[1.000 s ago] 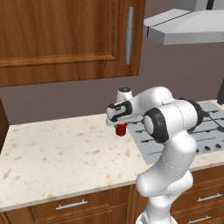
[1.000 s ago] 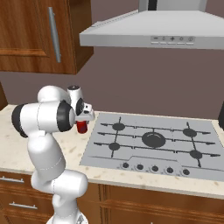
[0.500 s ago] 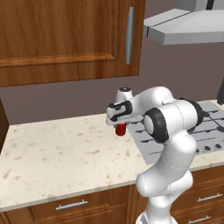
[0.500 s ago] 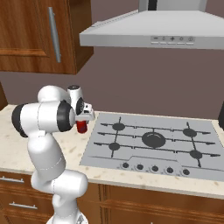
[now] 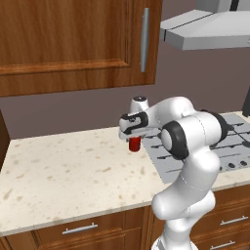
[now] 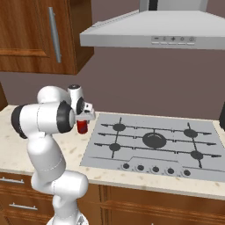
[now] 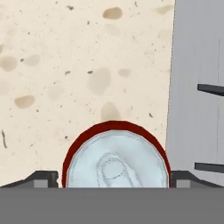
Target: Four empty soda cans are scattered around the kitchen. Gather all the cans and cluster them next to the stove for recycling.
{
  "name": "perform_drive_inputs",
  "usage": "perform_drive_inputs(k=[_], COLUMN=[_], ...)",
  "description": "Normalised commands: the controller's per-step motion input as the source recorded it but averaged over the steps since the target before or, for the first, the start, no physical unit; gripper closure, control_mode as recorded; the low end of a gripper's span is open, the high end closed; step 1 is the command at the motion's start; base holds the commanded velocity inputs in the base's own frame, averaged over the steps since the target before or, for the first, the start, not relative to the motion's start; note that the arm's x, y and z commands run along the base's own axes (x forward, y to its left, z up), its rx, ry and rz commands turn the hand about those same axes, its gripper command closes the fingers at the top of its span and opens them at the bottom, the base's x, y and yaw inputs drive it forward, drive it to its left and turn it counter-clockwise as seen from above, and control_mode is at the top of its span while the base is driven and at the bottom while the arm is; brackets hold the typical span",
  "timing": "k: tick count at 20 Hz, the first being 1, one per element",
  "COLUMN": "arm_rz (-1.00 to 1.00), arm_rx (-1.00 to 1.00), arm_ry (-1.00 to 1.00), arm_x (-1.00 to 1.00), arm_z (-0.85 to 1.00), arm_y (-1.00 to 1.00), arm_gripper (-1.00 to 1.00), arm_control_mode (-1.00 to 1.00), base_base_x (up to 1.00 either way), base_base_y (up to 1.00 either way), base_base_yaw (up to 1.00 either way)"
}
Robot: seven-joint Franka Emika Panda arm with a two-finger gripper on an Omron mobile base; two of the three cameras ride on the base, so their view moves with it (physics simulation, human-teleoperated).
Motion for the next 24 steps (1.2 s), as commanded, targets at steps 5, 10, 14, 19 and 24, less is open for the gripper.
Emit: perform_drive_inputs(k=[5, 10, 14, 19, 24], arm_rz=[0.0, 0.0, 0.0, 0.0, 0.0], arm_rx=[0.0, 0.0, 0.0, 0.0, 0.0], arm_ry=[0.0, 0.0, 0.0, 0.0, 0.0], arm_x=[-0.09, -0.4, -0.6, -0.49, -0.5], arm_z=[0.18, 0.09, 0.03, 0.15, 0.35], arm_y=[-0.23, -0.26, -0.04, 0.0, 0.0], arm_gripper=[-1.0, -1.0, -1.0, -1.0, -1.0], arm_control_mode=[-1.0, -1.0, -1.0, -1.0, -1.0], base_base_x=[0.0, 0.0, 0.0, 0.0, 0.0], base_base_y=[0.0, 0.0, 0.0, 0.0, 0.0], base_base_yaw=[0.0, 0.0, 0.0, 0.0, 0.0])
